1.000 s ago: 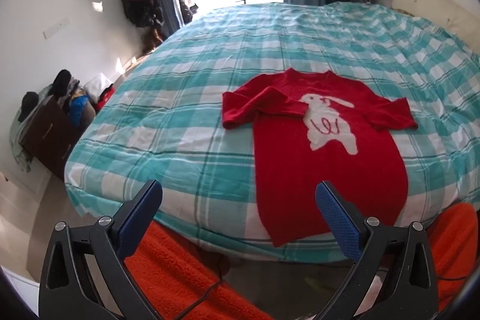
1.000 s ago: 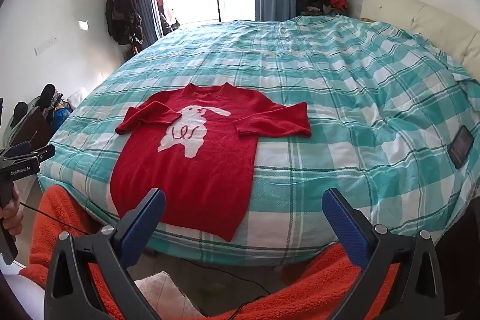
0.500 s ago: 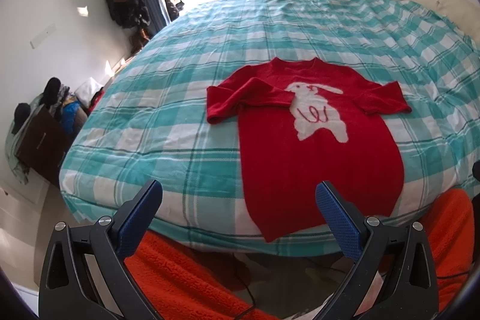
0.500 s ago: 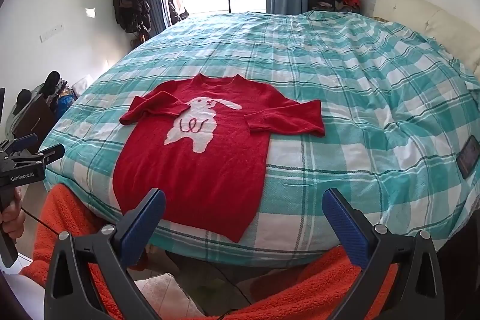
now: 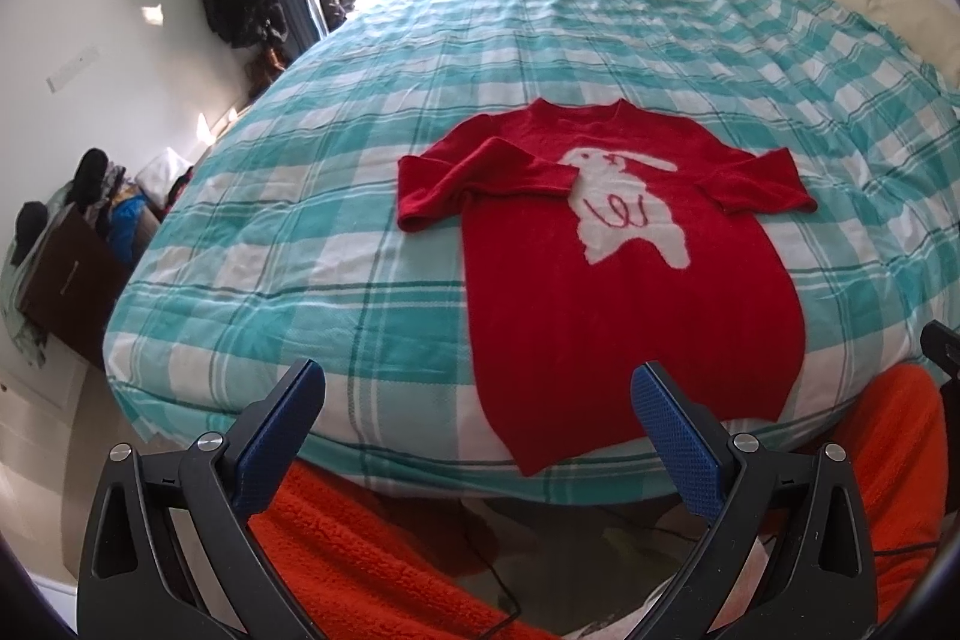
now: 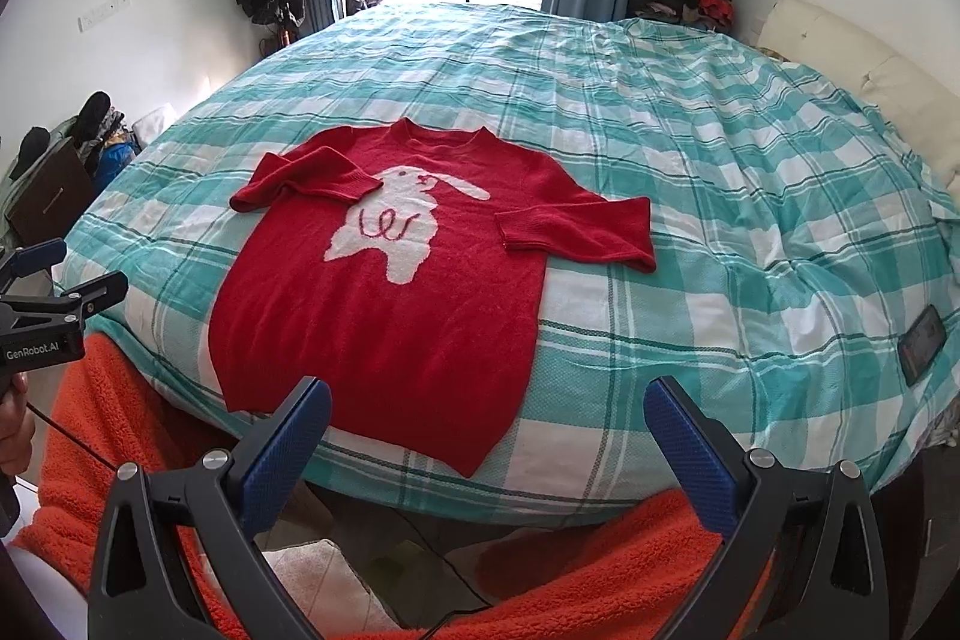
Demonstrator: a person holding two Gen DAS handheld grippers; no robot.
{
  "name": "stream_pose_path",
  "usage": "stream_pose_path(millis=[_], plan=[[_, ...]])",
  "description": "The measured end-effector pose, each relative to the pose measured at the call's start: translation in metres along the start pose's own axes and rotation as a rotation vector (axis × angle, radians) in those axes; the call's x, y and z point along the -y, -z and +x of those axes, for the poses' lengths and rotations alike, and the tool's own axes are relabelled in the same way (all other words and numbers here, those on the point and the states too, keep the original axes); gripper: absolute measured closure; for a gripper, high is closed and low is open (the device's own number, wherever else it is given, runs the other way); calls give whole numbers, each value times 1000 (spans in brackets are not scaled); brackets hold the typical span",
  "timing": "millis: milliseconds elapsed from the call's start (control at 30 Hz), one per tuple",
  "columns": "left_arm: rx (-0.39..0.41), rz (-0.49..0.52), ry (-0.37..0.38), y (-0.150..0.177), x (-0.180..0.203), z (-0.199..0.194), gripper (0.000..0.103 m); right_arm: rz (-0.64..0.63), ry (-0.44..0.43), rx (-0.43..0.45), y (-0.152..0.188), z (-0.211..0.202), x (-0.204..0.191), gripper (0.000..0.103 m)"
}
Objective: Fold small clothes
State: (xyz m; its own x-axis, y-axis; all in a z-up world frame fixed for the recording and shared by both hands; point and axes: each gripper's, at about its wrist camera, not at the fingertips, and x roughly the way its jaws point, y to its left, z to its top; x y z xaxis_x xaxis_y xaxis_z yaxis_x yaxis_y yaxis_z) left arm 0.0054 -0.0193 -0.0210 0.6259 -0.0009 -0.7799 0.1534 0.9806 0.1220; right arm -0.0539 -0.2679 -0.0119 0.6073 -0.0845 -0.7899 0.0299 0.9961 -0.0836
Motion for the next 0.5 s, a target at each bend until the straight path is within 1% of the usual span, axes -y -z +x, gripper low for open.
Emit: stream_pose_path(millis=[200, 500], plan=[[-21, -4, -4, 5, -2, 6, 1, -30, 57, -13, -4, 0, -5, 0], [-36, 21, -19, 7, 5, 9, 1, -59, 55, -25, -3, 7, -12, 0]])
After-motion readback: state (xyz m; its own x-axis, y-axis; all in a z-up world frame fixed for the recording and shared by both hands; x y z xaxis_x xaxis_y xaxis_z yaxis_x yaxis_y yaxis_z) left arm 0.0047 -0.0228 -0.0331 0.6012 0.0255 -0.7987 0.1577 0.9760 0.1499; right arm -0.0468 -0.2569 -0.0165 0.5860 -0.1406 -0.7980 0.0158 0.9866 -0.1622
